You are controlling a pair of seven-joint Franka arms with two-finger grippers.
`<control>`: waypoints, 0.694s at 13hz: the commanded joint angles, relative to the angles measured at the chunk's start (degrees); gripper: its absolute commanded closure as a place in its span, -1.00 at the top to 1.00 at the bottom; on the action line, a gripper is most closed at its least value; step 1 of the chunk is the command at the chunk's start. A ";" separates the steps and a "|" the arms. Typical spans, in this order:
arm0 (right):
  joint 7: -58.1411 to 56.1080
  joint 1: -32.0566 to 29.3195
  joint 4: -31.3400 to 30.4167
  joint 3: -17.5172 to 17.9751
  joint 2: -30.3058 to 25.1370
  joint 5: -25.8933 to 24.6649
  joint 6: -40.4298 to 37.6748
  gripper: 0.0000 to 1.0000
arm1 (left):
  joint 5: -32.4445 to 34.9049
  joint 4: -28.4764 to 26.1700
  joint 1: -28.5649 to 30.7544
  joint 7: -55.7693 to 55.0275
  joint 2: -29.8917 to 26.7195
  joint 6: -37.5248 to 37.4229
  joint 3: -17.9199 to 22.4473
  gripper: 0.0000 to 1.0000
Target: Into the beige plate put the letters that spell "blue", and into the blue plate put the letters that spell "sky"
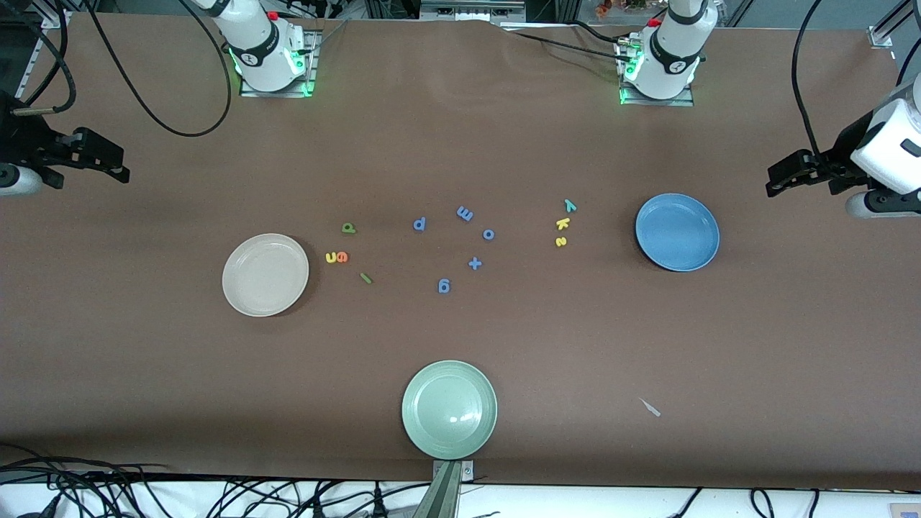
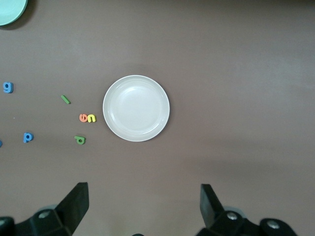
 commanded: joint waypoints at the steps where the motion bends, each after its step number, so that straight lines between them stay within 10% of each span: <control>1: -0.24 -0.21 0.19 0.06 -0.25 0.76 -0.77 0.99 | 1.64 0.62 -0.07 1.00 -0.16 0.97 -0.13 1.00; 9: 0.20 -0.04 0.10 0.14 0.36 1.12 -0.86 0.99 | 1.72 -0.96 -0.25 1.00 0.63 0.98 -0.91 1.00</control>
